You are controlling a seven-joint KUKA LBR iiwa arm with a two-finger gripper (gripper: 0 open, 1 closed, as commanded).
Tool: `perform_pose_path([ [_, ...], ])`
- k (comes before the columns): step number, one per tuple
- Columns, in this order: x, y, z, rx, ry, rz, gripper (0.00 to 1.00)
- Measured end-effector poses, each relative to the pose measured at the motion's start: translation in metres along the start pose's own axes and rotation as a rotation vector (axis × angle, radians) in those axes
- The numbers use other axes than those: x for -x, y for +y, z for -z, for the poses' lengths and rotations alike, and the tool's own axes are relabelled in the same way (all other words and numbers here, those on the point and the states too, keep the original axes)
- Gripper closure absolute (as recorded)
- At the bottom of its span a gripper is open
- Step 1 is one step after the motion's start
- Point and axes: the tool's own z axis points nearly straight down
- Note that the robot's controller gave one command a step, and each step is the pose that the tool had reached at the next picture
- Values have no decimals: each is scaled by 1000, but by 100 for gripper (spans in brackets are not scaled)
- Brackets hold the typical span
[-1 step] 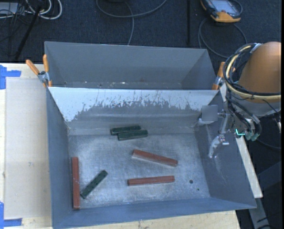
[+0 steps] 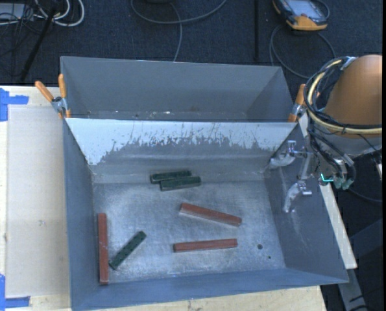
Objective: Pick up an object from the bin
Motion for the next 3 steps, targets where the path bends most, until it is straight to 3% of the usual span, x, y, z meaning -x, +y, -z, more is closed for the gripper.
perform_pose_path([
  [1, -3, 17, -40, -3, -8, 16, 0],
  [2, -28, 28, -71, 2, 5, 10, 0],
  [3, -24, 66, -144, -1, -16, -3, 100],
])
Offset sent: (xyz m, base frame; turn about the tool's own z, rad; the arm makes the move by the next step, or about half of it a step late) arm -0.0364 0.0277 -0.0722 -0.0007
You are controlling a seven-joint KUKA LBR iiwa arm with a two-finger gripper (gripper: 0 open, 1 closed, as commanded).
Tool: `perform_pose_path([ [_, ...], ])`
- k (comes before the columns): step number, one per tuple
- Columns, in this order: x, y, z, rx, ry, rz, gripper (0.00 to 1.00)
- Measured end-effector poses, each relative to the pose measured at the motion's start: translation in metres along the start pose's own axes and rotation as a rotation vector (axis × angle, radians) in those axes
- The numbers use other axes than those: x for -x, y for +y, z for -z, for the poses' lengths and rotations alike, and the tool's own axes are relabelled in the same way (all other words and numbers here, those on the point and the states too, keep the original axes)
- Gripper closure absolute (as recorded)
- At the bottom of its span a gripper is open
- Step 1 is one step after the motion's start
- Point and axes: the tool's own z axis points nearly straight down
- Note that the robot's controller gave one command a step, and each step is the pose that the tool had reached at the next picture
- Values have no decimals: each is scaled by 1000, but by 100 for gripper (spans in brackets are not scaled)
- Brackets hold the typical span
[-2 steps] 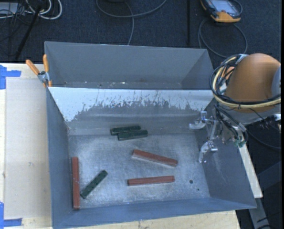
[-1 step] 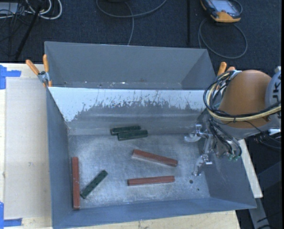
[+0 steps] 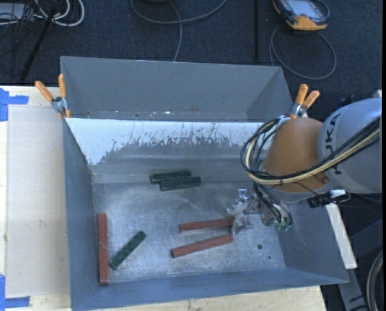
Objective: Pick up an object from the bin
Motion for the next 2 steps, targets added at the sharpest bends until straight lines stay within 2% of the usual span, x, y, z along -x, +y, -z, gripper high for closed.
perform_pose_path([
  [1, 0, 0, 0, 0, 0, 1, 100],
  [2, -13, 15, 191, 1, 11, 50, 100],
])
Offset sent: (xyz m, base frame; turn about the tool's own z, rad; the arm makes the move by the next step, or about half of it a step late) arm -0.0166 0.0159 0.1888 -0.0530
